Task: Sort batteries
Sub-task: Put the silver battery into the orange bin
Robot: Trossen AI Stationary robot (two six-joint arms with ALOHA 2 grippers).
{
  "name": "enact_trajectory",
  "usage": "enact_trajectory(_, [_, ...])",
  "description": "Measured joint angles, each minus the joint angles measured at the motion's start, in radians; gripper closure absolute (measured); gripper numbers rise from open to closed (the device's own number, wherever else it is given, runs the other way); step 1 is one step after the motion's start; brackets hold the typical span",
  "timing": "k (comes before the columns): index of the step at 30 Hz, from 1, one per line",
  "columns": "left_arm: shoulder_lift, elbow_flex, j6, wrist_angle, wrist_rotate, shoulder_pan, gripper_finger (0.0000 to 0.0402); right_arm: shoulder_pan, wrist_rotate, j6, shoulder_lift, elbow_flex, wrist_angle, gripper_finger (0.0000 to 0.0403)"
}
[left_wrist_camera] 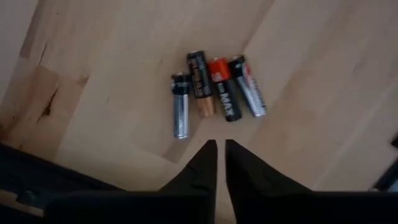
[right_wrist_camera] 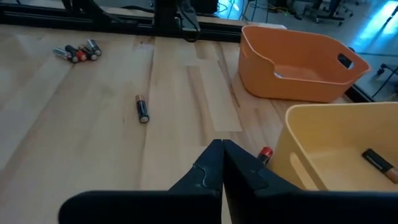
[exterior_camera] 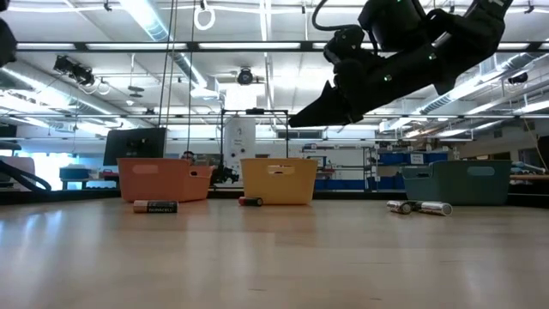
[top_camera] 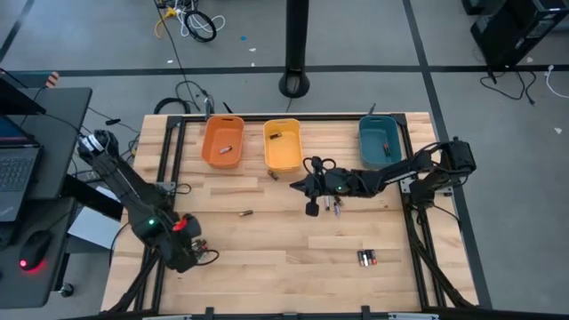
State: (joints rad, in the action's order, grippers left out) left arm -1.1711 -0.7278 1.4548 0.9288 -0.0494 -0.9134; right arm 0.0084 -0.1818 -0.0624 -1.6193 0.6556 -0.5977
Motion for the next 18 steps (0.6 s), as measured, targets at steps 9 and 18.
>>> enact_trajectory(9, [-0.001,0.096,0.054,-0.079,0.002,-0.008,0.0263,0.006,0.001,0.006,0.000,0.000,0.001,0.0388])
enact_trajectory(18, [-0.001,0.167,0.069,-0.082,0.041,-0.008,0.0216,0.038,-0.002,0.018,0.000,0.000,-0.001,0.0388])
